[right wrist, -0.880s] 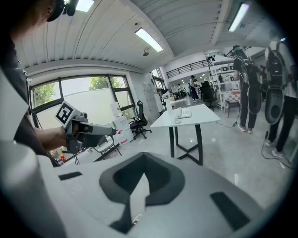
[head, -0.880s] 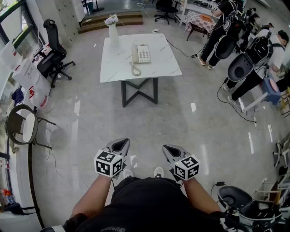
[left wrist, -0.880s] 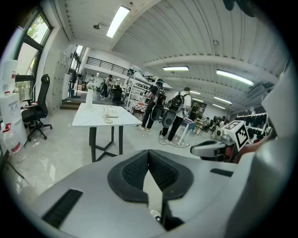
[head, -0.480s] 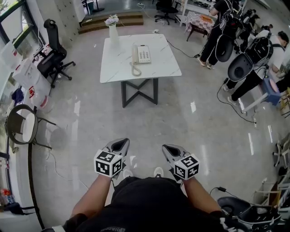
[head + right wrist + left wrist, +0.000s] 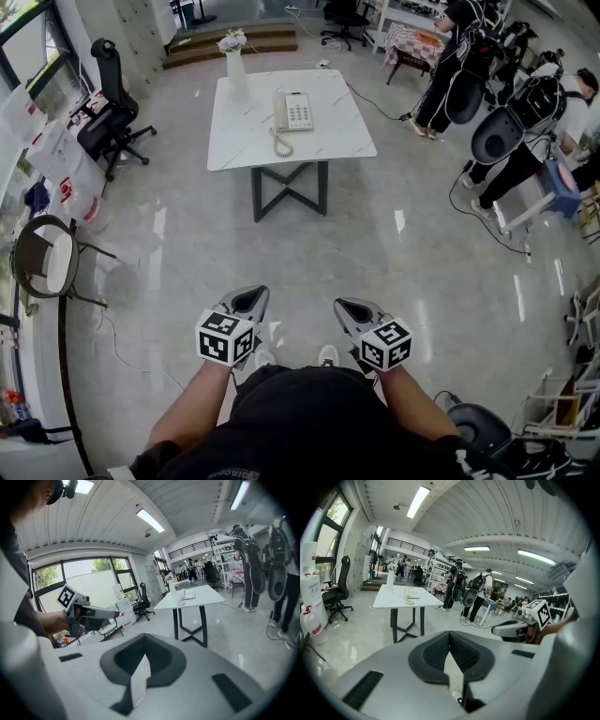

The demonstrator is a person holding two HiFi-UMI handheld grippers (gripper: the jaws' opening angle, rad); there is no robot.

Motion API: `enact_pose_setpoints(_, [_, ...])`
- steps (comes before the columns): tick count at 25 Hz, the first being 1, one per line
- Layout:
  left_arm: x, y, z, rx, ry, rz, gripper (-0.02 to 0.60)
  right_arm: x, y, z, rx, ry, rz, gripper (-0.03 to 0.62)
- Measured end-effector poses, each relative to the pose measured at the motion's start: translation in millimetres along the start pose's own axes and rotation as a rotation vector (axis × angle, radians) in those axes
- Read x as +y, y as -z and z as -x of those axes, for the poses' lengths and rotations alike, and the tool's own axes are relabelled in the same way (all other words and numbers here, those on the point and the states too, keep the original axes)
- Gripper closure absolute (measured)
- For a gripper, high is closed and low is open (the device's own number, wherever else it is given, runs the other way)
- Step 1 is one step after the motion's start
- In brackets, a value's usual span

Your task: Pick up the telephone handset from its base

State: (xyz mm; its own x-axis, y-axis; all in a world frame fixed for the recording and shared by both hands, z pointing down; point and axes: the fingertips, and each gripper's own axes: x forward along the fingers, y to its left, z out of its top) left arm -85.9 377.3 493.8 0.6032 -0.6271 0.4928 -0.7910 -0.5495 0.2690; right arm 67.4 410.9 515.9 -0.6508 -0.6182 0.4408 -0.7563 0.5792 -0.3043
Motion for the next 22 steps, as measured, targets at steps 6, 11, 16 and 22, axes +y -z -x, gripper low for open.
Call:
enact_pose_setpoints(6, [1.7, -2.6, 2.3, 0.002, -0.001, -0.001, 0.578, 3.8, -8.2, 0.1, -0.011, -0.001, -0.004, 0.594])
enact_pose_setpoints(11, [3.6, -2.6, 2.0, -0.003, 0.004, -0.002, 0.578, 4.2, -8.9, -3.0, -0.012, 0.002, -0.004, 0.594])
enact_pose_setpoints(16, [12.8, -4.7, 3.1, -0.003, 0.005, 0.003, 0.578, 8.5, -15.0, -10.5, -0.017, 0.001, -0.003, 0.594])
enact_pose_setpoints(22, [19.4, -3.3, 5.8, -0.003, 0.013, 0.005, 0.578, 14.9, -14.9, -17.9, -0.011, 0.003, 0.001, 0.593])
